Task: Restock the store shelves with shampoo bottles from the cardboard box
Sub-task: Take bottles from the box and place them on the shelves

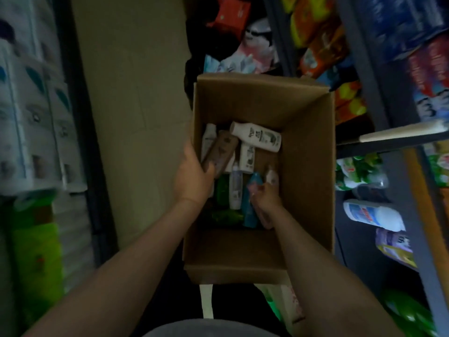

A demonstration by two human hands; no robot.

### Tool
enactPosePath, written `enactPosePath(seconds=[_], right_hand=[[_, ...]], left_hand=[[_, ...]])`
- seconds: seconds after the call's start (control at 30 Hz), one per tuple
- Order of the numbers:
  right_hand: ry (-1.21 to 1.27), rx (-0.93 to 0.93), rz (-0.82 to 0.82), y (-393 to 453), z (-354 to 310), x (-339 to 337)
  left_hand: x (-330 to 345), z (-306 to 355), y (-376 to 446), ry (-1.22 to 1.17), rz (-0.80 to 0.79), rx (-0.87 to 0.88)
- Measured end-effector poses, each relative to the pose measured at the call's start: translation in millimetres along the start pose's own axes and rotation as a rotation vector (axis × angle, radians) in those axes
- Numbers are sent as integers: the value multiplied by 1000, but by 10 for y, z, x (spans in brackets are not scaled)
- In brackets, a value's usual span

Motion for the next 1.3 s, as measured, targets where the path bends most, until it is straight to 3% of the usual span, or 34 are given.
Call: enactPosePath(seconds=[0.17,0.43,0.53,0.63,0.73,0.83,0.93,1.0,1.13,1.23,1.3], right_hand=[[-456,-88,-59,115,-136,133],[-754,-184,-95,539,-105,103],[-577,-161,-55,494,-126,146],[-513,-33,-48,422,-70,108],[-519,-64,-11,268,-54,-55],[-486,-88,-27,-3,-128,-288],[-429,-229,-13,-351,-317,-560],[-276,-355,3,-688,-457,-753],[46,-511,5,-1445,-691,-1093],[211,-586,-7,-2057,-752,-1306],[292,-617,37,-2446,-729,-1460]], left_hand=[[38,-25,22,56,-4,4],[66,31,-12,67,16,40],[34,36,-16,76,27,36],[17,51,-29,84,30,48],[39,67,-25,116,23,69],[39,87,-100,318,82,141],[98,206,-253,667,98,405],[164,312,-357,655,-34,466],[258,637,-633,502,-320,420],[146,1045,-872,577,-199,589],[-23,1353,-1018,481,-169,639]])
Point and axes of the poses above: each hand's wrist, its own y-axis towards the middle knuckle, its own x-axis out of the palm, z = x × y, the point moved 3 cm from there along y, towards the middle knuckle, and after that the axes turned 12 degrees about -z, right-handed, at the moved point
